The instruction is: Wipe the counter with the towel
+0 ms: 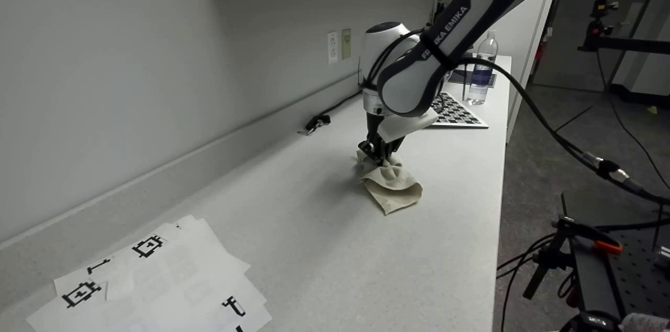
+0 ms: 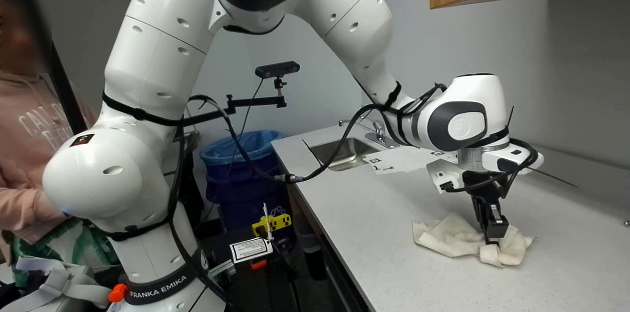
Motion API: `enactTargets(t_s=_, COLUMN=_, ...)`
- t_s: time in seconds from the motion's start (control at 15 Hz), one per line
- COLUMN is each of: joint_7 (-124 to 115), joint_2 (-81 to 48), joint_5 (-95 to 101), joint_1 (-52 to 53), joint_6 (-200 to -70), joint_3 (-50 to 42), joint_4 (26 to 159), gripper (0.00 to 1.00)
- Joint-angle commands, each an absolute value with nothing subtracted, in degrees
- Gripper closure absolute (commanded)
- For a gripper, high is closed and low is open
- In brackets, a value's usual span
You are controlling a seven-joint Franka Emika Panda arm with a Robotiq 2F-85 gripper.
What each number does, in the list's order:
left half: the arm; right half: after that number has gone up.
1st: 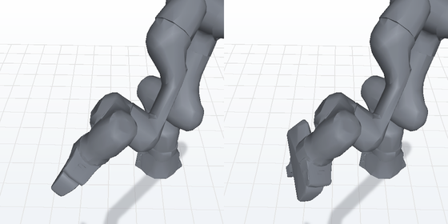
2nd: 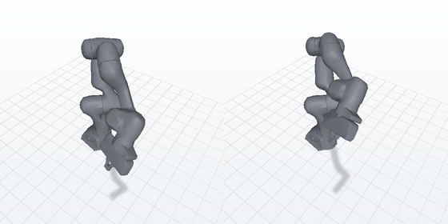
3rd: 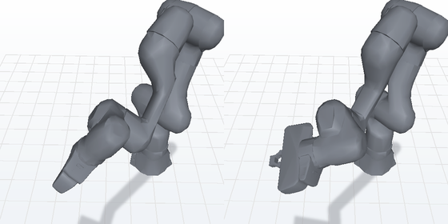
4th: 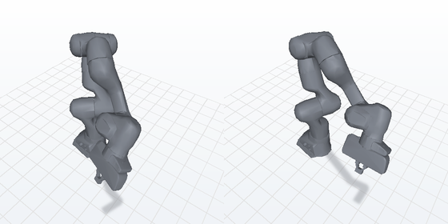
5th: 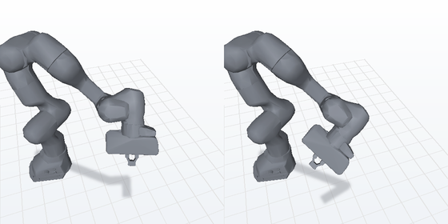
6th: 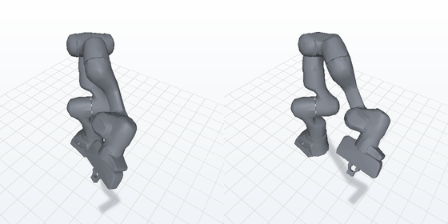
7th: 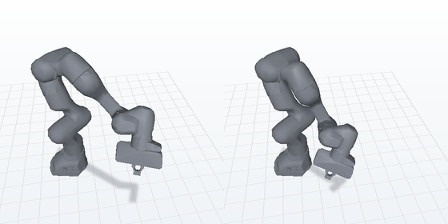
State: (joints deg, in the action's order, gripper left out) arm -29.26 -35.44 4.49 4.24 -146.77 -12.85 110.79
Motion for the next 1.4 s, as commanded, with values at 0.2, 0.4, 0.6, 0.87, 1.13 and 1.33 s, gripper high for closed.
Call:
enactTargets(t_s=0.2, joint_7=-31.3, joint_2=-32.8, joint_5=3.6, joint_1=6.0, joint_6=-152.0, joint_3=-13.7, joint_4=117.0, gripper=0.97)
enactTargets(t_s=0.4, joint_7=-31.7, joint_2=-34.1, joint_5=5.7, joint_1=9.4, joint_6=-150.0, joint_3=-13.4, joint_4=115.0, gripper=0.97)
enactTargets(t_s=0.6, joint_7=-30.8, joint_2=-34.8, joint_5=7.1, joint_1=12.8, joint_6=-148.3, joint_3=-11.8, joint_4=113.5, gripper=0.97)
enactTargets(t_s=0.87, joint_7=-29.4, joint_2=-34.7, joint_5=9.0, joint_1=16.7, joint_6=-146.3, joint_3=-8.7, joint_4=112.0, gripper=0.97)
enactTargets(t_s=1.13, joint_7=-28.1, joint_2=-34.5, joint_5=11.3, joint_1=19.8, joint_6=-145.2, joint_3=-5.8, joint_4=111.1, gripper=0.97)
enactTargets(t_s=1.33, joint_7=-27.6, joint_2=-33.4, joint_5=13.7, joint_1=21.9, joint_6=-145.1, joint_3=-4.9, joint_4=111.9, gripper=0.97)
